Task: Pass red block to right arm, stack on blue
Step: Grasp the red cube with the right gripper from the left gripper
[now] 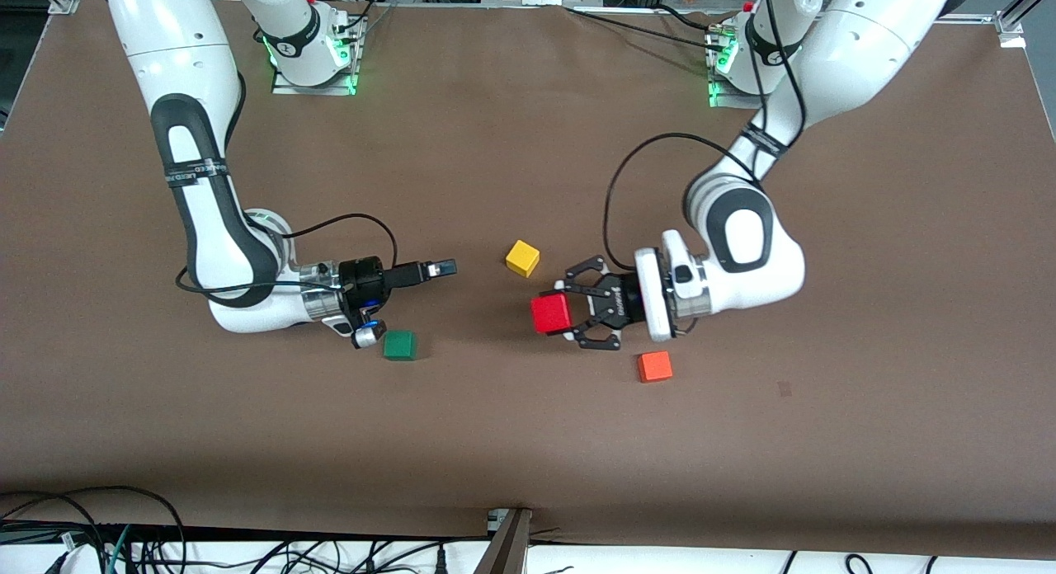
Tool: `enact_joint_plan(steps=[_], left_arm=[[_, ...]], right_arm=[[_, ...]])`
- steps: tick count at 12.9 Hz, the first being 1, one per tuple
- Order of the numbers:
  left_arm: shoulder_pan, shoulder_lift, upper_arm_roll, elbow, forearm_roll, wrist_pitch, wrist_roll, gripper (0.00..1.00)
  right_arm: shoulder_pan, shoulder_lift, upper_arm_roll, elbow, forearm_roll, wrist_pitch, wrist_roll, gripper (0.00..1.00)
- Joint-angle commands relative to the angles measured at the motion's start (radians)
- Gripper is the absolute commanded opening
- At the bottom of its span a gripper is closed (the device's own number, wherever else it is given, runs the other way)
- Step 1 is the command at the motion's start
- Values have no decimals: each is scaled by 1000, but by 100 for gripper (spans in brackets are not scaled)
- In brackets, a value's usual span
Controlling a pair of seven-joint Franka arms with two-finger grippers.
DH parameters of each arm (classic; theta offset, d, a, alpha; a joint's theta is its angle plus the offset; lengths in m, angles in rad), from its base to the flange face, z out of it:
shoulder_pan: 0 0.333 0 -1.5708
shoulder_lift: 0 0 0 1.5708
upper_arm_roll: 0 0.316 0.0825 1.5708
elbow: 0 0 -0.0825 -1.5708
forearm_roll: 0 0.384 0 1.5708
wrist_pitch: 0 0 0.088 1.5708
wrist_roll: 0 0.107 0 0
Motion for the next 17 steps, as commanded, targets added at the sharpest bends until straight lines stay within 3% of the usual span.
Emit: enact_joint_plan(steps=[1,7,10,15,17], left_arm=[[-31,29,0,9,-62,9,96,0],[-83,40,0,9,-166,10,181,0],[-130,43,1,9,-272,26,239,0],[-157,43,1,6,-317,55,273,0],[-163,44,1,6,-317,58,273,0]], right_arm=[[1,-7,-1,-52,93,-2,-103,100],[28,14,-1,-54,205,9,-184,100],[41,26,-1,-49,230,23,-209,100],[69,22,-1,-46,265,55,-209,100],[70,19,-1,-46,264,55,-209,81]])
